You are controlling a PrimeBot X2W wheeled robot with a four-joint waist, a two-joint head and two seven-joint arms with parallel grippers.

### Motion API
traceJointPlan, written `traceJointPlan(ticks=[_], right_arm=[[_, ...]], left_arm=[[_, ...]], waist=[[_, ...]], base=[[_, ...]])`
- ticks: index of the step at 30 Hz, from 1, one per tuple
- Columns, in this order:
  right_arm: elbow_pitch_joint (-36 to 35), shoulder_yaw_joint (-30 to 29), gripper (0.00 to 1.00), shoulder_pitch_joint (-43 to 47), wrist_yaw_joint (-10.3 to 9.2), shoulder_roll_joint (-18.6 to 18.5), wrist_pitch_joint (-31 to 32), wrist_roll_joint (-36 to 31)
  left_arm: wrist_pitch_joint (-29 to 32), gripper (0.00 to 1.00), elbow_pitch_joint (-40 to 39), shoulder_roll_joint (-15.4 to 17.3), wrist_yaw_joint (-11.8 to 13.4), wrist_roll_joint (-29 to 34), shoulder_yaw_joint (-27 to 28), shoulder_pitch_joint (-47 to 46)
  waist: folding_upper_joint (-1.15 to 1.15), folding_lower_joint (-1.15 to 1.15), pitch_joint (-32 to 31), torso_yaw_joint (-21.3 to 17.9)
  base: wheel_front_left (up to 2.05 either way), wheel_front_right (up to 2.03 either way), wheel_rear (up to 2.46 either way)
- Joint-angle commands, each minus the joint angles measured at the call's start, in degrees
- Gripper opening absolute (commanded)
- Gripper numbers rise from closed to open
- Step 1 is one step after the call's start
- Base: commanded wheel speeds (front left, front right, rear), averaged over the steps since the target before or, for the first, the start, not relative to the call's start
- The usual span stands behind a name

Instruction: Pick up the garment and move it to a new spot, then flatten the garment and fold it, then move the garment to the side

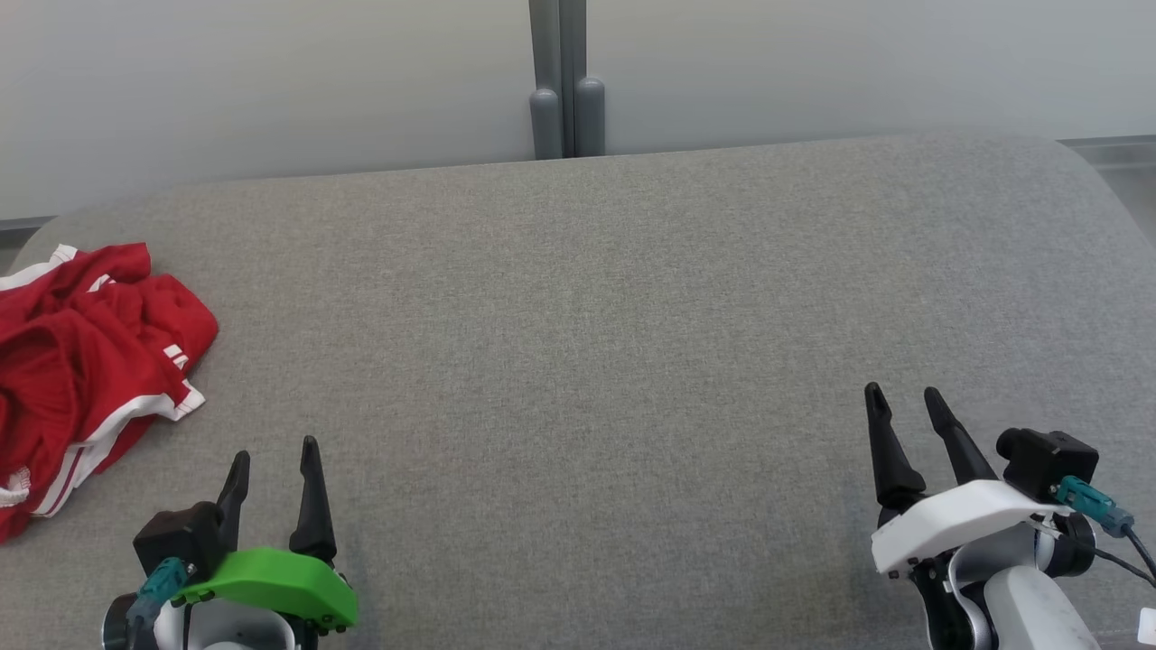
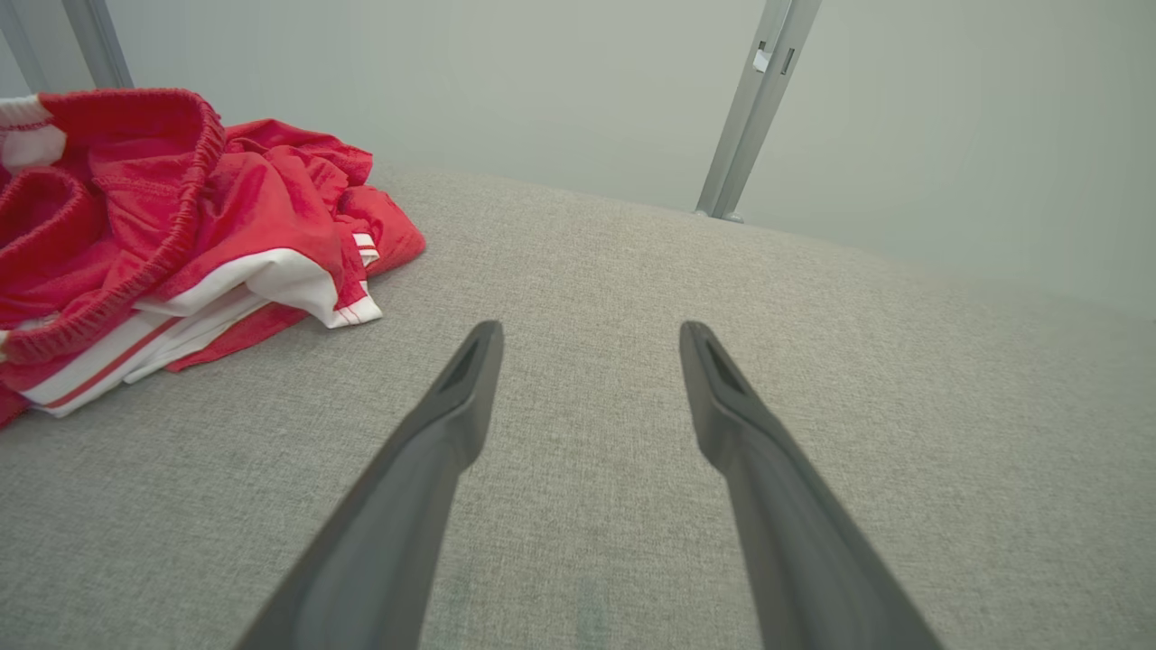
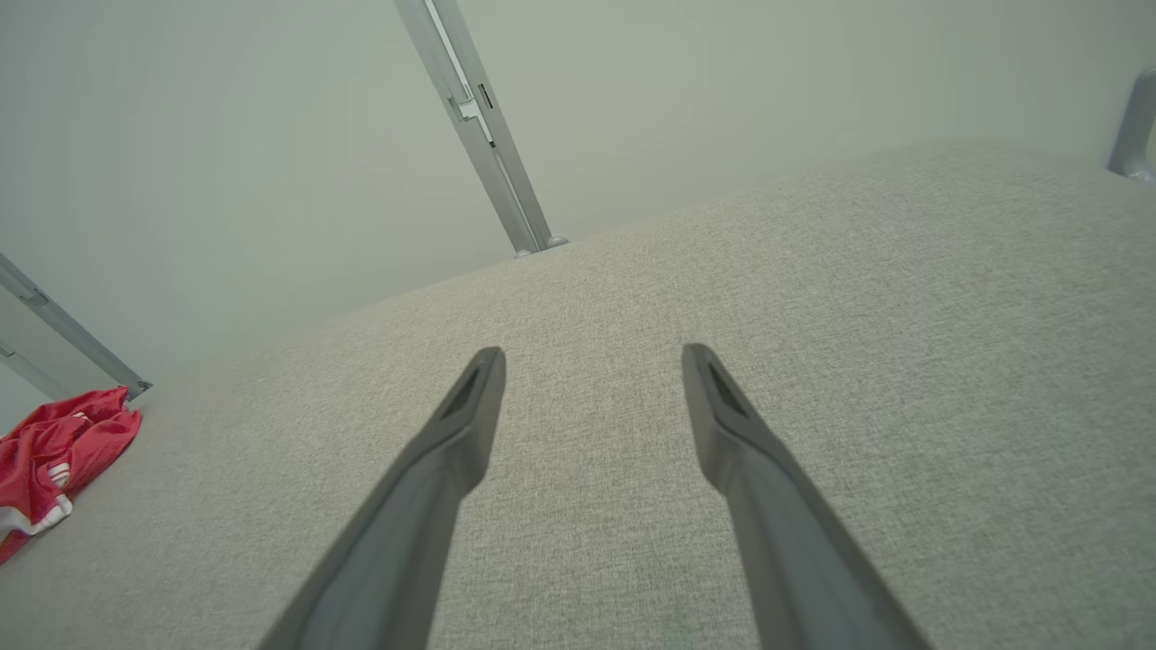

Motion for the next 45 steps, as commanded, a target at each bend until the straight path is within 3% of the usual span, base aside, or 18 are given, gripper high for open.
traceJointPlan(ticks=[1, 45], right_arm=[[-0.1, 0.4, 1.0, -0.9, 0.01, -0.4, -0.7, -2.0], [1.9, 1.2, 1.0, -0.8, 0.01, -0.5, -5.6, -22.2]], left_arm=[[-0.6, 1.0, -0.4, 0.6, 0.4, 1.8, -0.3, -0.6], [-5.1, 1.0, 2.4, -0.6, 1.5, 20.6, -0.3, 1.4]], waist=[[0.0, 0.0, -0.1, 0.0], [0.0, 0.0, 0.5, 0.1]], base=[[0.0, 0.0, 0.0], [0.0, 0.0, 0.0]])
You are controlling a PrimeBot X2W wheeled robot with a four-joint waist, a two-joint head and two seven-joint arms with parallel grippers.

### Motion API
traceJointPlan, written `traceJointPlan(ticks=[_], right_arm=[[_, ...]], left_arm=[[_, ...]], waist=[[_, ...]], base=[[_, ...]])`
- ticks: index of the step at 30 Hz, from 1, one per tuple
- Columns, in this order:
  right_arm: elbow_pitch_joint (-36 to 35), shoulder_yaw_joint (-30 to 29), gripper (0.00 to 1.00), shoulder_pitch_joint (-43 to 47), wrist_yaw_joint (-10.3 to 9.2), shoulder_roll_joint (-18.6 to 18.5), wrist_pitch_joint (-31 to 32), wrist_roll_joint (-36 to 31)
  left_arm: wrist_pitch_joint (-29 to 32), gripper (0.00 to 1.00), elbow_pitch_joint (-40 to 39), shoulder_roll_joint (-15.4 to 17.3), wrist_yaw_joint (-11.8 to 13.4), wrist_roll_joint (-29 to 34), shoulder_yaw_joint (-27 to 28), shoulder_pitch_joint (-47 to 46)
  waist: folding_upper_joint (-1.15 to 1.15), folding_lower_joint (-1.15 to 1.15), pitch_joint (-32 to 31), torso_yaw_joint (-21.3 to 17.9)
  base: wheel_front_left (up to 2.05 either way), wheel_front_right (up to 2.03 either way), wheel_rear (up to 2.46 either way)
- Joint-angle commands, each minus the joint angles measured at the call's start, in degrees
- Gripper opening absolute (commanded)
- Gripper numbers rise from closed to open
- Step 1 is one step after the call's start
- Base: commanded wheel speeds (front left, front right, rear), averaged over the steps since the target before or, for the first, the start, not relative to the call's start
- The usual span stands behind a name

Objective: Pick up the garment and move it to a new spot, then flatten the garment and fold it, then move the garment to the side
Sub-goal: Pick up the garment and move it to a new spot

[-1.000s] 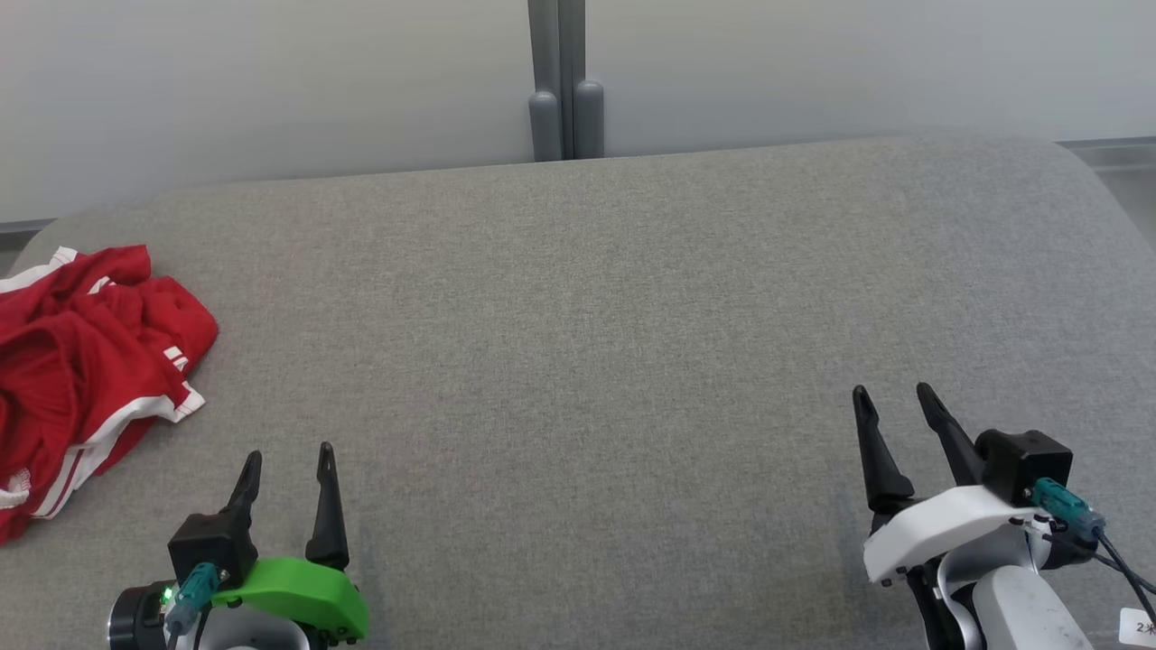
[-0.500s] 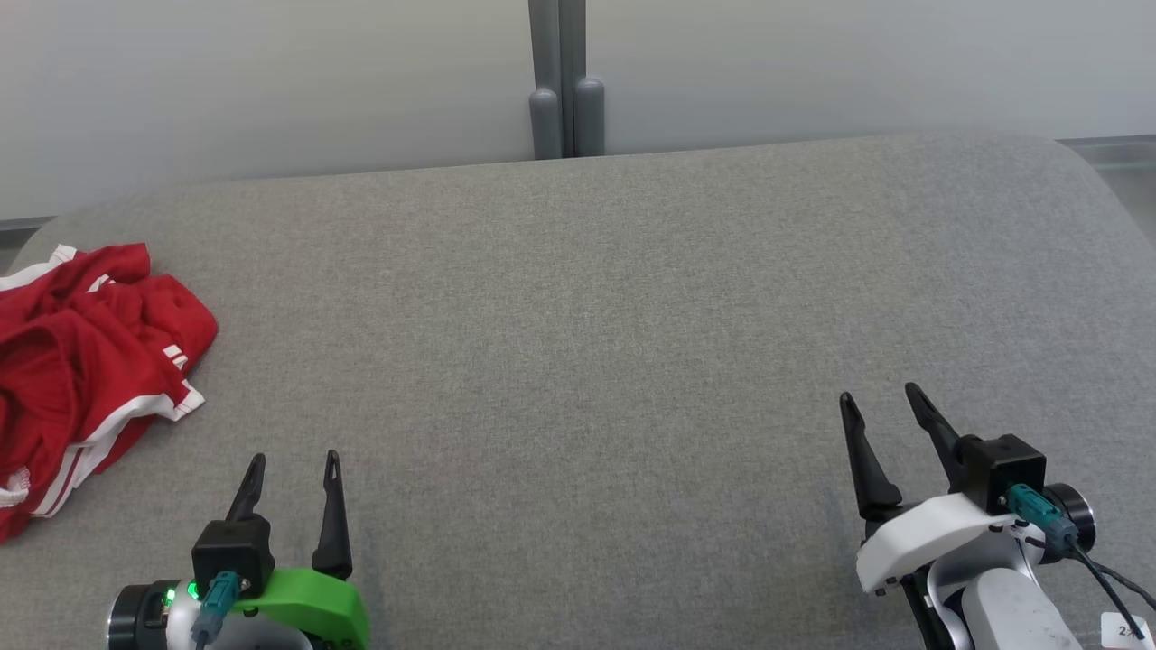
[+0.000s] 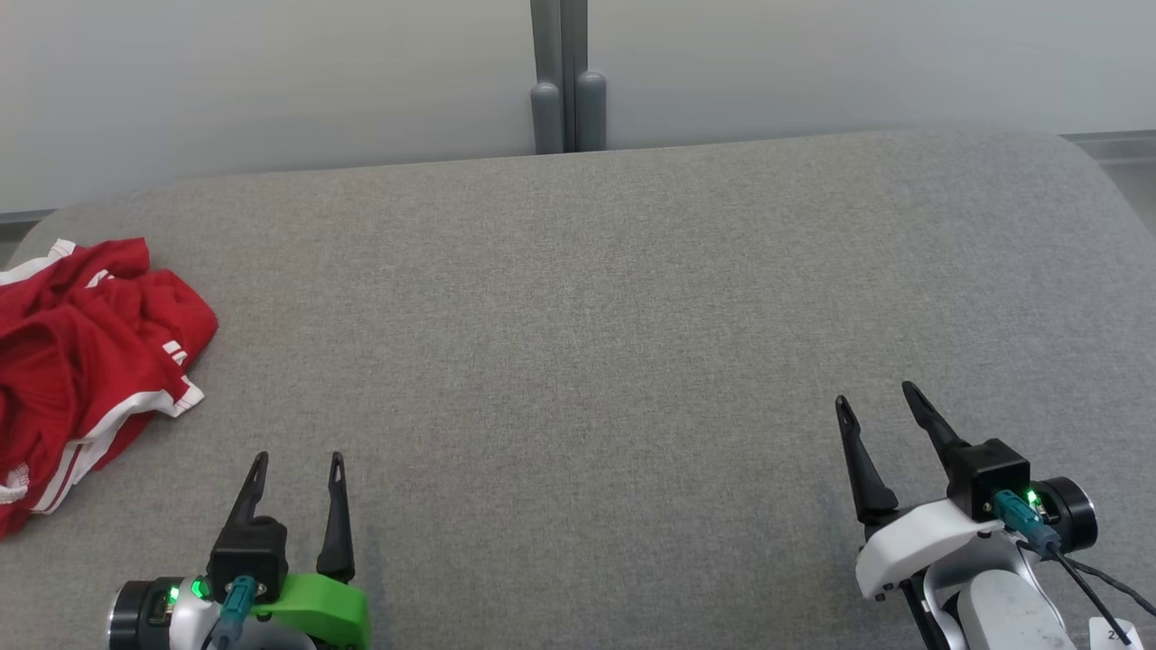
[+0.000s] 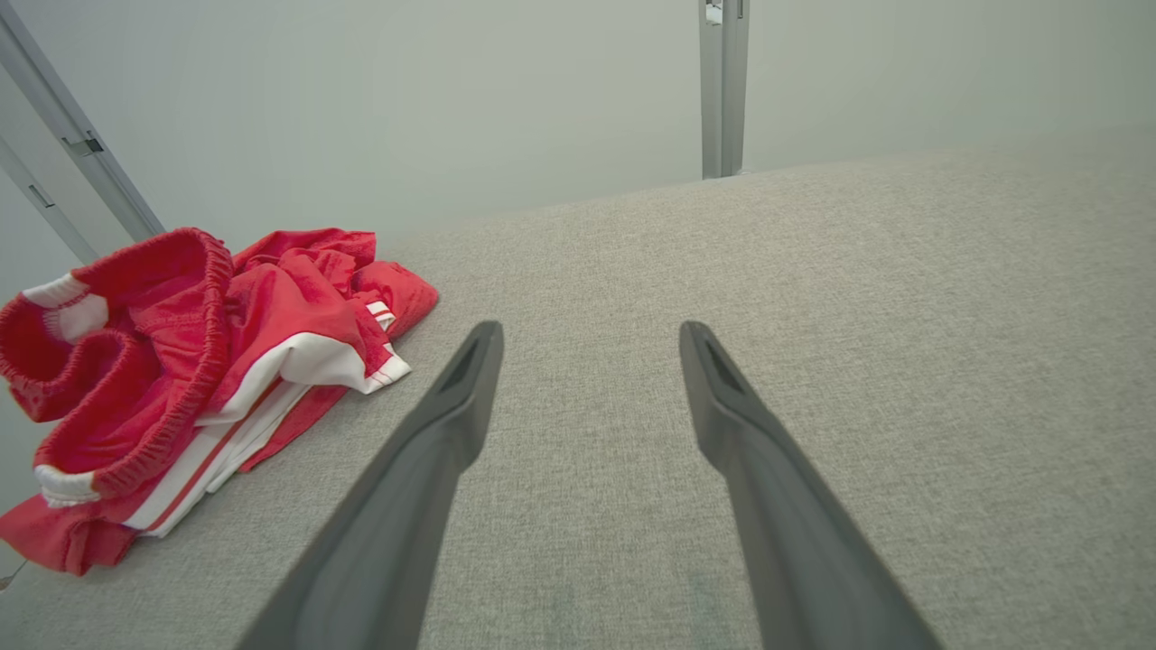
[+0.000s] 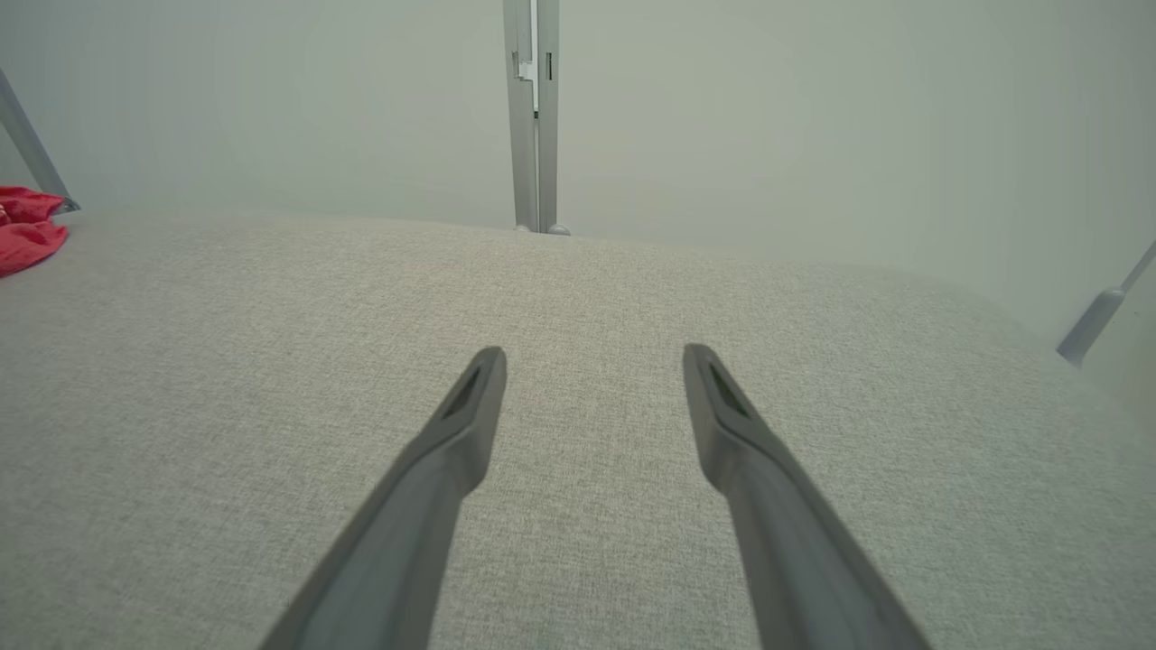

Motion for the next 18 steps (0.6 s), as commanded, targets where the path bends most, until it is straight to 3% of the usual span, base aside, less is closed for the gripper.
traceJointPlan(ticks=[1, 12, 18], right_arm=[[0.1, -0.2, 1.0, -0.5, 0.0, -0.1, -0.4, -0.7], [0.0, 0.5, 1.0, -0.4, 0.0, 0.0, -0.4, 0.1], [-0.4, 2.9, 1.0, -1.1, -0.01, -0.2, -0.4, 1.1]], left_arm=[[-0.3, 1.0, 0.0, -0.2, 0.2, 0.8, 0.1, 0.7], [-0.3, 1.0, 0.2, -0.8, -0.4, -0.1, 1.7, 0.5], [-0.3, 1.0, -0.1, -1.7, -0.6, -0.5, 1.9, -0.6]], waist=[[0.0, 0.0, 0.1, 0.0], [0.0, 0.0, 0.3, 1.2], [0.0, 0.0, 1.9, 7.9]], base=[[0.0, 0.0, 0.0], [0.0, 0.0, 0.0], [0.0, 0.0, 0.0]])
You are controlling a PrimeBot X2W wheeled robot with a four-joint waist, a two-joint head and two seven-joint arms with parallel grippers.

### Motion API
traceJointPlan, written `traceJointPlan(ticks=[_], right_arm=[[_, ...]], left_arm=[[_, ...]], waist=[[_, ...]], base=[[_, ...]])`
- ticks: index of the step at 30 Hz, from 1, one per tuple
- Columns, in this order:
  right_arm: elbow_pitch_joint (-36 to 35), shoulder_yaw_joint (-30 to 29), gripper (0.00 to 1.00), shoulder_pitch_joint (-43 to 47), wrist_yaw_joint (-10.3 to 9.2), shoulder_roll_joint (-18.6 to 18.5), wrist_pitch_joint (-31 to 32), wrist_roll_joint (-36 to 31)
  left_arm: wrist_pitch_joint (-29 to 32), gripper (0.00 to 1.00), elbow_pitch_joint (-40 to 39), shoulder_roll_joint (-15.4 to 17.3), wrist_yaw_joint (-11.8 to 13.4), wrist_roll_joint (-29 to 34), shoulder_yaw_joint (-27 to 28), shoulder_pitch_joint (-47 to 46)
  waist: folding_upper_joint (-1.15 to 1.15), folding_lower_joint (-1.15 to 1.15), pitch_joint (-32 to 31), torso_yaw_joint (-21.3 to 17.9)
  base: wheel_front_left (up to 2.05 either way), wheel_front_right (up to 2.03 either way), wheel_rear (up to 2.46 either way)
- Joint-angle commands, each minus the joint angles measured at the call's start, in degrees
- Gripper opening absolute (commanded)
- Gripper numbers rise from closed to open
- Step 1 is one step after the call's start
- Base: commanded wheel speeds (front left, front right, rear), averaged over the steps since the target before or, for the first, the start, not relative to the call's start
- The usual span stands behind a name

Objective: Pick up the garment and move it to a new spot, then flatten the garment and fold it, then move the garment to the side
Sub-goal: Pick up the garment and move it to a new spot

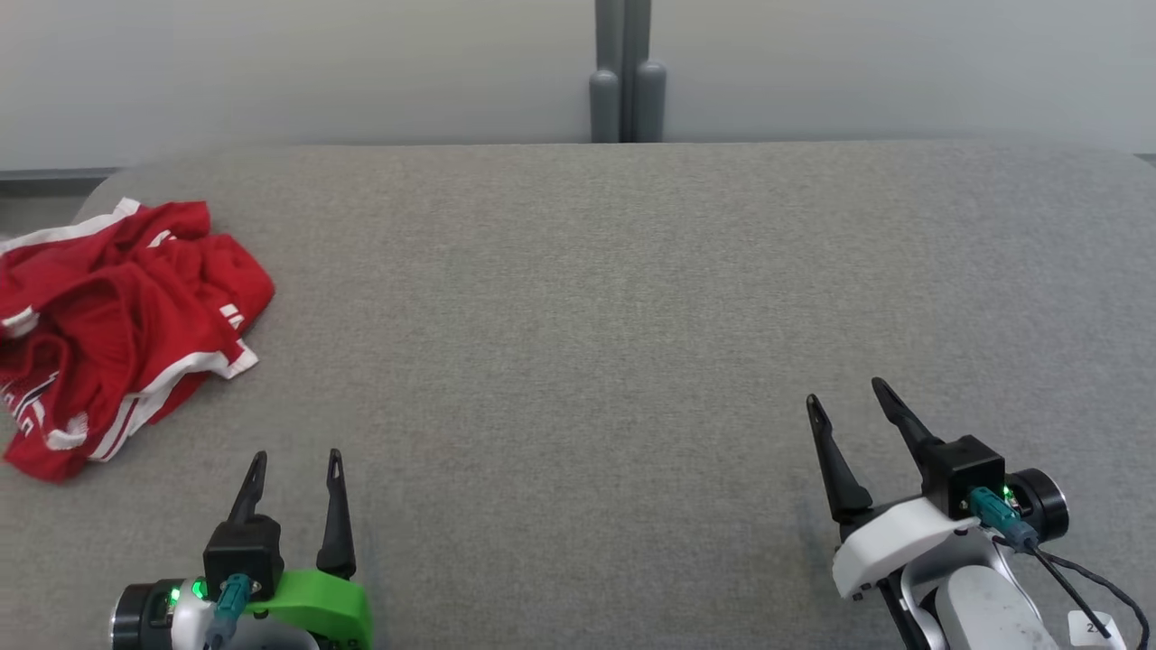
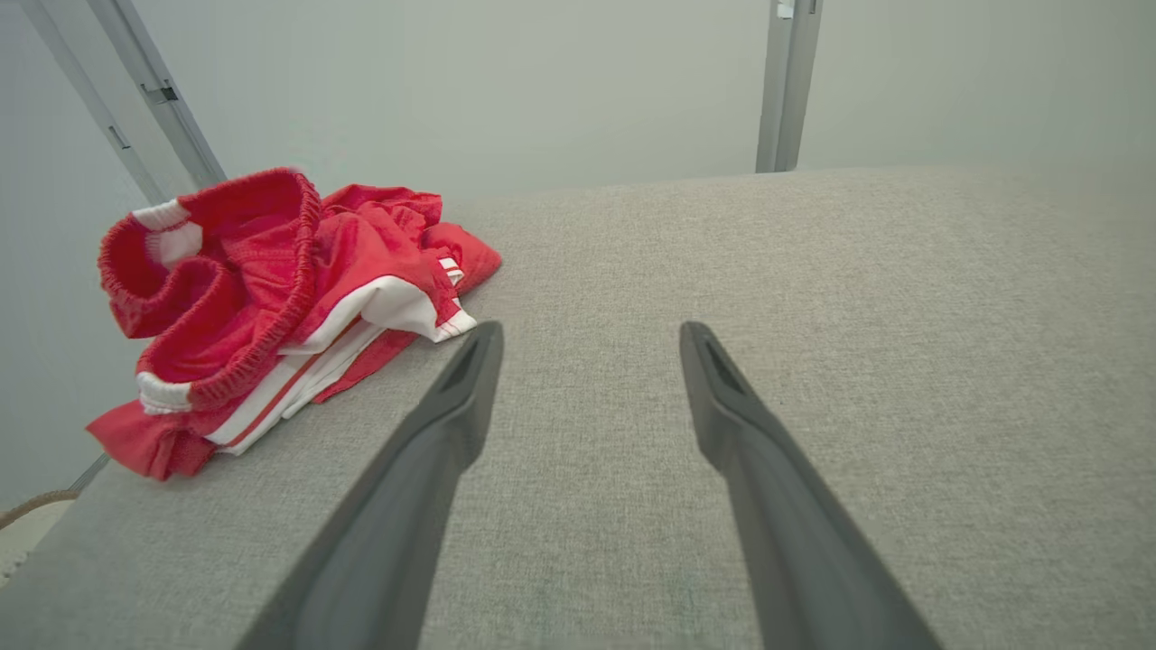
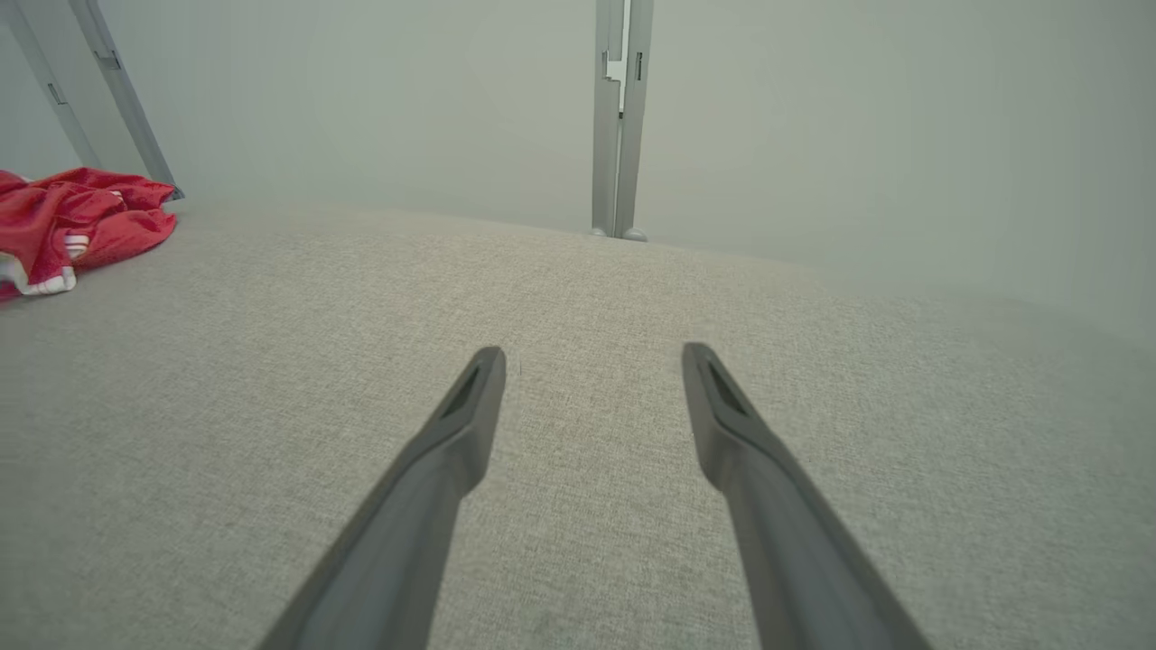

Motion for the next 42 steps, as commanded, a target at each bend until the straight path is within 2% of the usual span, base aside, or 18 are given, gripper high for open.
traceJointPlan(ticks=[1, 9, 10, 13, 17, 20, 27, 36, 40, 42], right_arm=[[-0.2, 0.4, 1.0, -1.0, -0.02, -0.1, -0.3, 0.5], [-0.2, 3.2, 1.0, -2.1, -0.02, -0.6, -0.2, 1.4], [0.0, 4.0, 1.0, -2.3, -0.02, -0.7, -0.2, 1.7], [0.6, 5.5, 1.0, -2.8, -0.02, -0.8, -0.2, 2.1], [2.0, 8.6, 1.0, -5.0, -0.03, -1.0, -0.2, 2.6], [2.9, 10.1, 1.0, -6.0, -0.03, -1.3, -0.2, 3.1], [3.4, 10.0, 1.0, -5.2, -0.03, -2.0, -0.2, 3.6], [2.2, 7.5, 1.0, -2.6, -0.03, -2.1, -0.2, 2.7], [2.0, 7.8, 1.0, -3.0, -0.03, -3.0, -0.2, 2.6], [1.9, 7.8, 1.0, -3.3, -0.03, -3.5, -0.2, 2.7]], left_arm=[[-0.2, 1.0, 0.1, -0.2, -0.2, -0.3, 0.2, -0.5], [-0.2, 1.0, 0.9, -0.7, -1.4, -2.0, 2.3, 1.6], [-0.2, 1.0, 1.1, -0.9, -1.6, -2.4, 3.0, 2.3], [-0.2, 1.0, 1.2, -1.0, -1.9, -2.8, 3.9, 3.3], [-0.2, 1.0, -0.4, -1.2, -2.8, -4.4, 5.5, 5.1], [-0.2, 1.0, -0.7, -1.3, -2.6, -5.9, 5.9, 5.7], [-0.2, 1.0, 0.3, -1.2, -2.4, -7.3, 4.8, 5.5], [-0.2, 1.0, 2.2, -1.2, -4.9, -7.9, 3.7, 2.2], [-0.2, 1.0, 3.9, -1.2, -7.4, -9.2, 4.7, -1.8], [-0.2, 1.0, 5.4, 0.3, -8.2, -8.8, 5.4, -5.1]], waist=[[0.0, 0.0, 1.5, 5.8], [0.0, 0.0, 2.6, 19.9], [0.0, 0.0, 2.7, 23.1], [0.0, 0.0, 2.9, 26.9], [0.0, 0.0, 4.1, 27.7], [0.0, 0.0, 4.5, 27.8], [0.0, 0.0, 3.9, 27.3], [0.0, 0.0, 3.6, 25.0], [0.0, 0.0, 5.2, 23.4], [0.0, 0.0, 6.1, 22.6]], base=[[0.0, 0.0, 0.0], [0.0, 0.0, 0.0], [0.0, 0.0, 0.0], [0.0, 0.0, 0.0], [0.0, 0.0, 0.0], [0.0, 0.0, 0.0], [0.0, 0.0, 0.0], [0.0, 0.0, 0.0], [0.0, 0.0, 0.0], [0.0, 0.0, 0.0]])
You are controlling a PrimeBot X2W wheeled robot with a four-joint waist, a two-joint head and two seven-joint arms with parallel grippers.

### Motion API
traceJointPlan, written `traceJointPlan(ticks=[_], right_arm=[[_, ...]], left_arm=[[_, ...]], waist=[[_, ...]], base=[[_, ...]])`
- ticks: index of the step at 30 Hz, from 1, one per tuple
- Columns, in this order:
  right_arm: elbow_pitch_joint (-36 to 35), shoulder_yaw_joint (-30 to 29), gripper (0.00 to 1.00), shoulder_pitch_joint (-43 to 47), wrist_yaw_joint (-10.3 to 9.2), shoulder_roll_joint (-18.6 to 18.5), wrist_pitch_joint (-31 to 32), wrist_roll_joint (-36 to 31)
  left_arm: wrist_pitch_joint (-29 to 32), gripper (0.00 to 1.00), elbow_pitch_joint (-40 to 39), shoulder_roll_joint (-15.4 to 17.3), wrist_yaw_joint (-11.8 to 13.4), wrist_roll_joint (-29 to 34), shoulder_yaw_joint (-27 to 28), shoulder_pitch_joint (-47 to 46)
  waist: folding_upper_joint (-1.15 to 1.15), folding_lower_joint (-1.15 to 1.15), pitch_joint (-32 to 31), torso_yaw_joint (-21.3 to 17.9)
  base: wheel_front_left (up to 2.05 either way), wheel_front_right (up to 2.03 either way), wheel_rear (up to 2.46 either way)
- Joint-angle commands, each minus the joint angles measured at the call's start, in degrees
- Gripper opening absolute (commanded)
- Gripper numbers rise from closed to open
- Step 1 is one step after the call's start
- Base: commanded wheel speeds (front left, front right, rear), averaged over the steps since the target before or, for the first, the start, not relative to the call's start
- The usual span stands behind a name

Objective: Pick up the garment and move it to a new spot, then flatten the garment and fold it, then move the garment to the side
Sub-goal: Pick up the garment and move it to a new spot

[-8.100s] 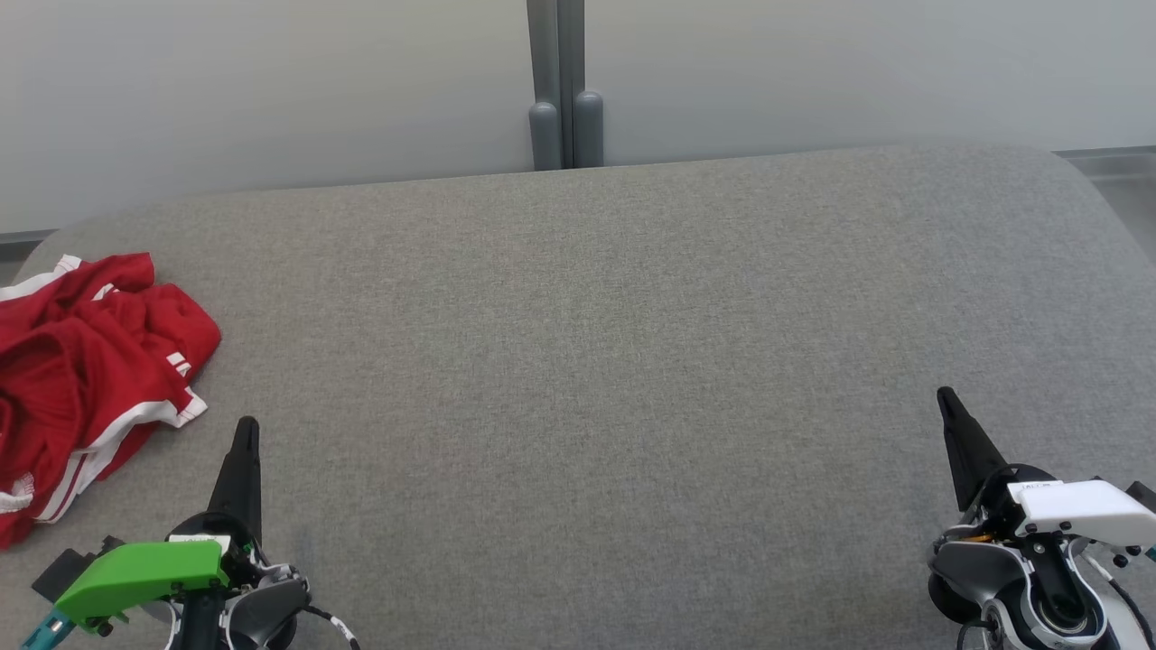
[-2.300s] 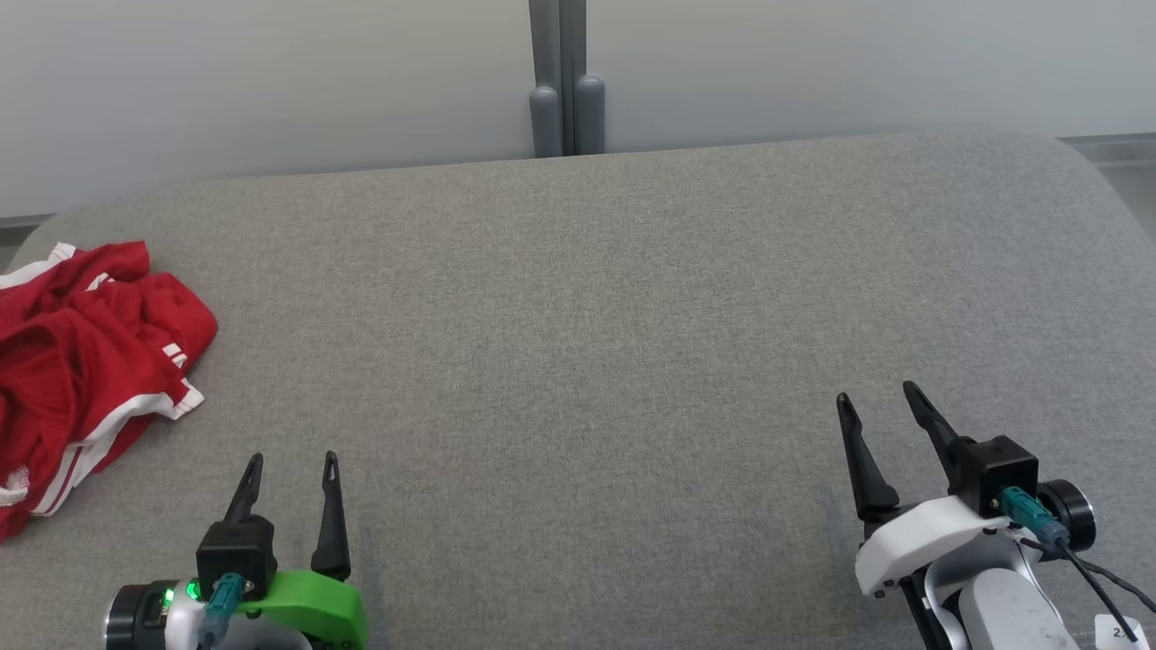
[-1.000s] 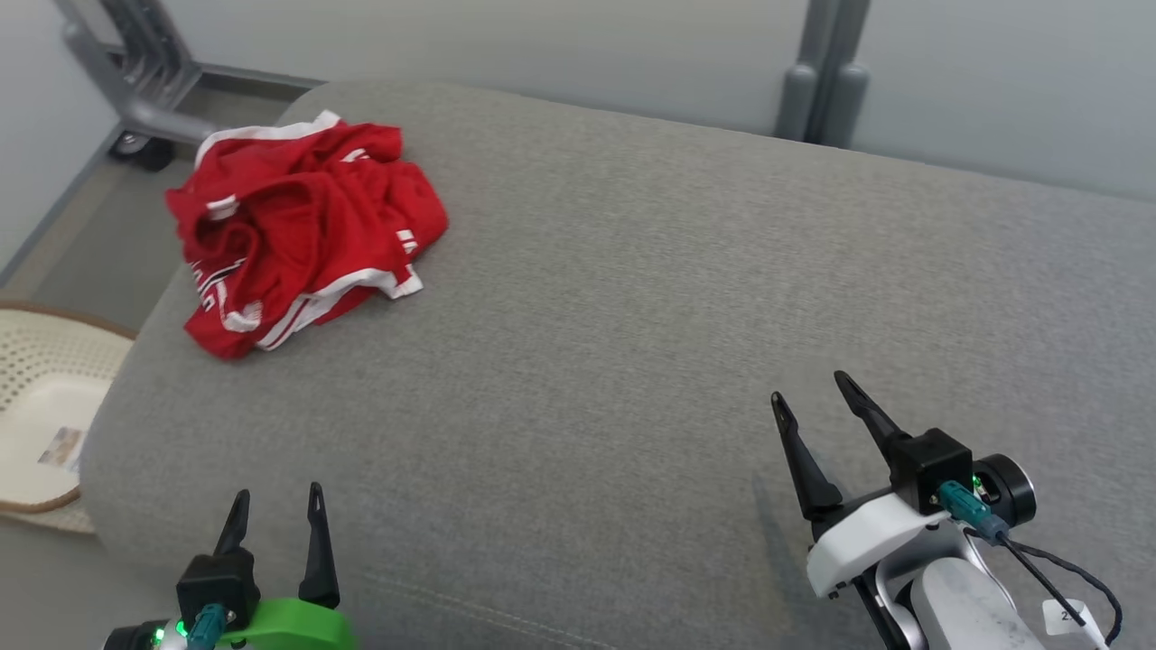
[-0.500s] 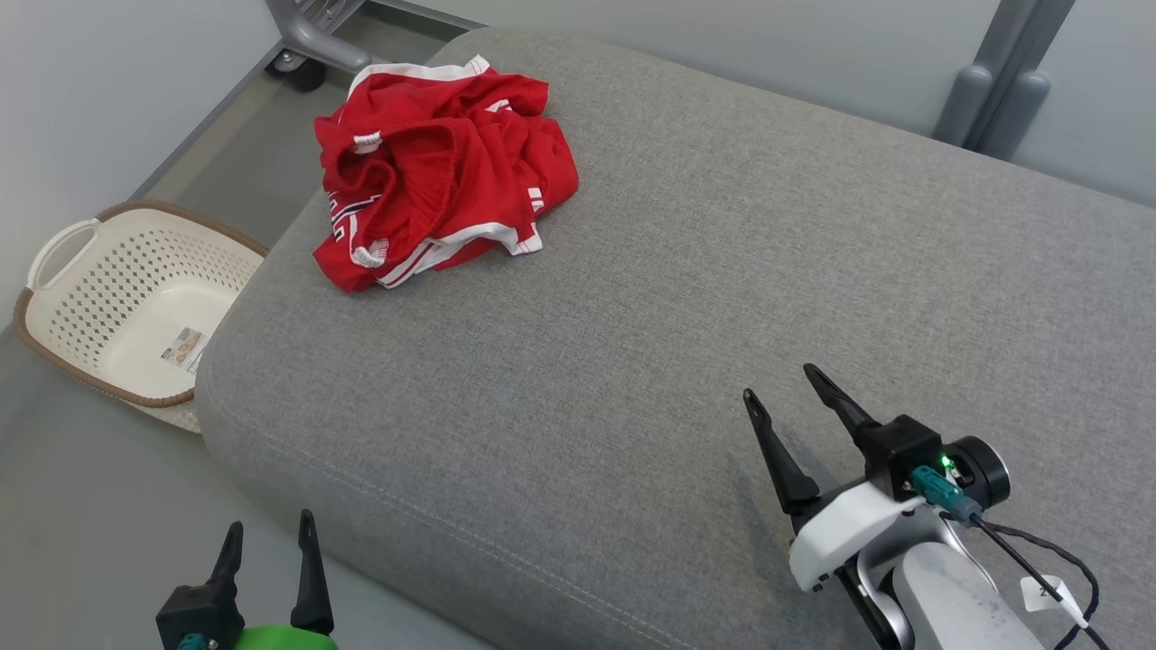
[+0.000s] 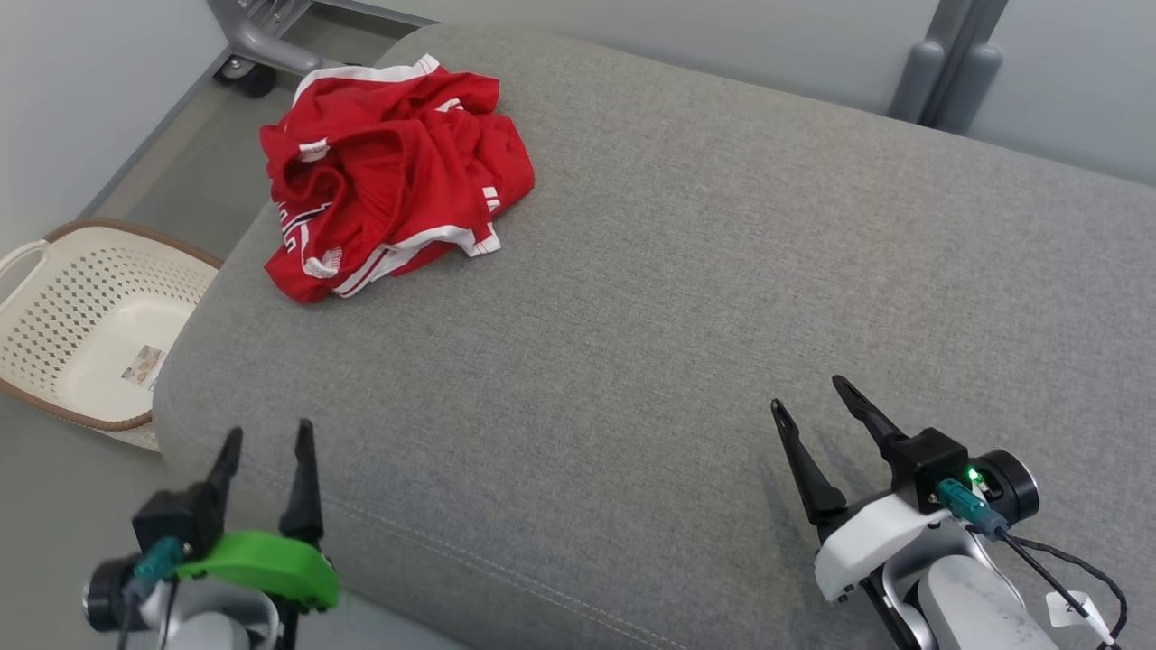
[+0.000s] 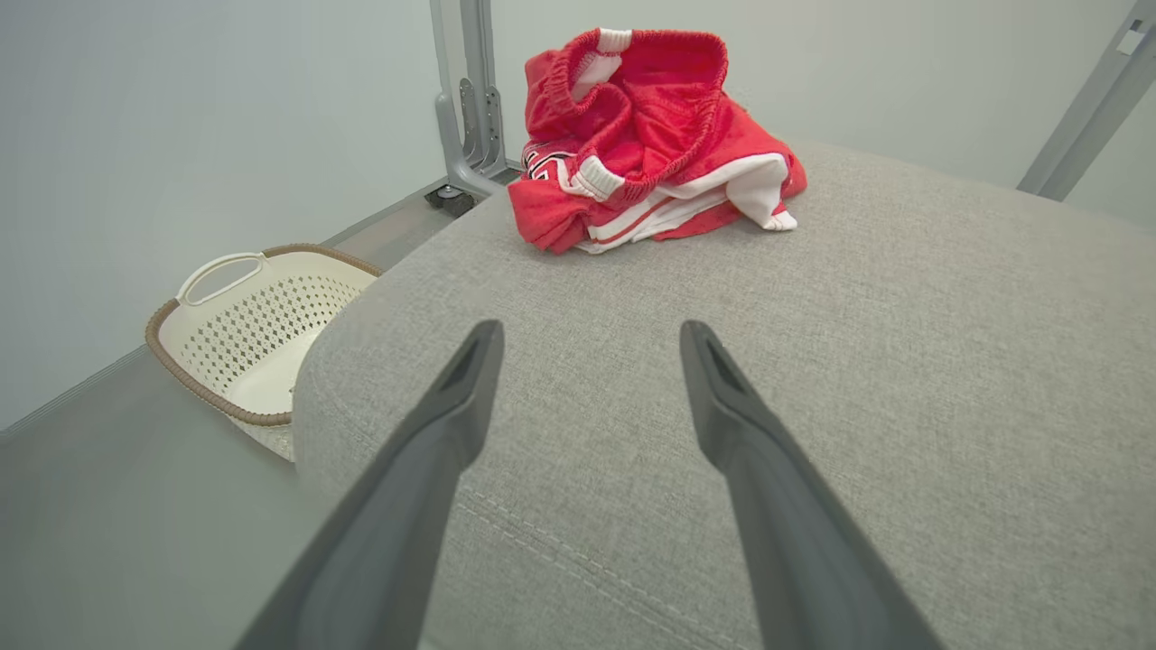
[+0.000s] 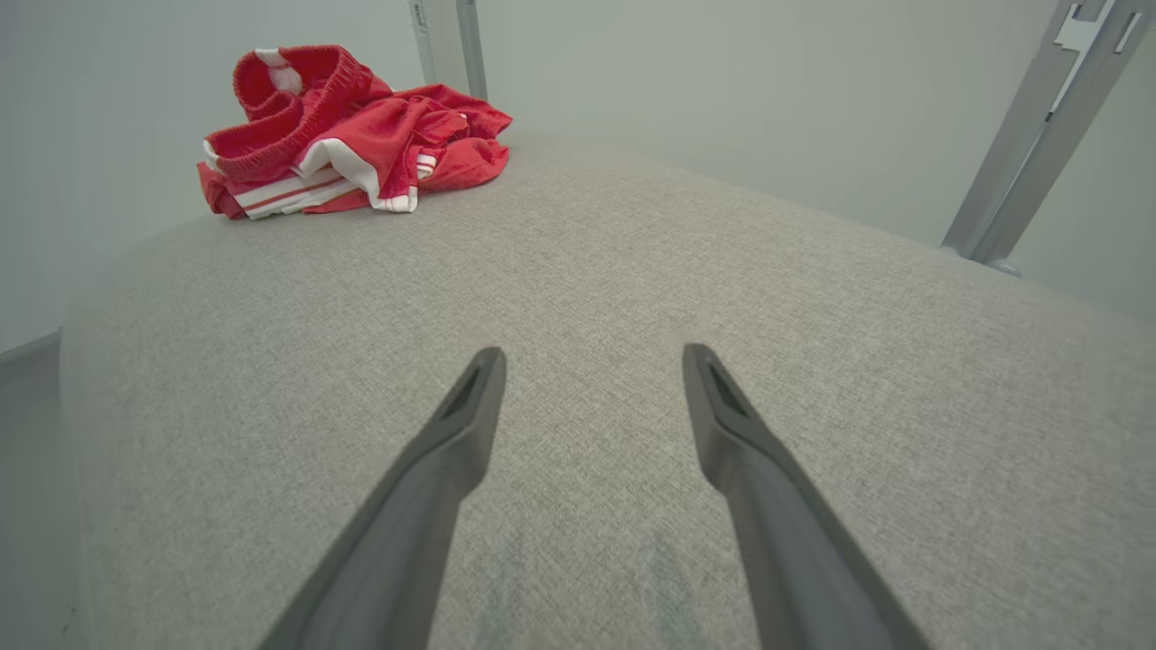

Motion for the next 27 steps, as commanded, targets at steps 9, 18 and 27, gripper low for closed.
traceJointPlan(ticks=[9, 18, 27], right_arm=[[-0.9, 0.0, 1.0, -2.2, -0.06, -2.5, -0.2, -0.1], [-1.9, -1.3, 1.0, -4.1, -0.06, -4.5, -0.2, 0.1], [-2.9, -1.9, 1.0, -6.0, -0.06, -5.5, -0.2, 0.3]], left_arm=[[-0.2, 1.0, 9.6, 11.7, -0.8, -2.6, -6.8, -19.4], [1.7, 1.0, 18.2, 23.2, -0.8, -12.5, -16.5, -36.2], [6.3, 1.0, 28.9, 26.6, -0.5, -20.2, -13.8, -44.9]], waist=[[0.0, 0.0, 5.5, -6.5], [0.0, 0.0, 11.2, -12.5], [0.0, 0.0, 16.4, -17.1]], base=[[0.0, 0.0, 0.0], [0.0, 0.0, 0.0], [0.0, 0.0, 0.0]])
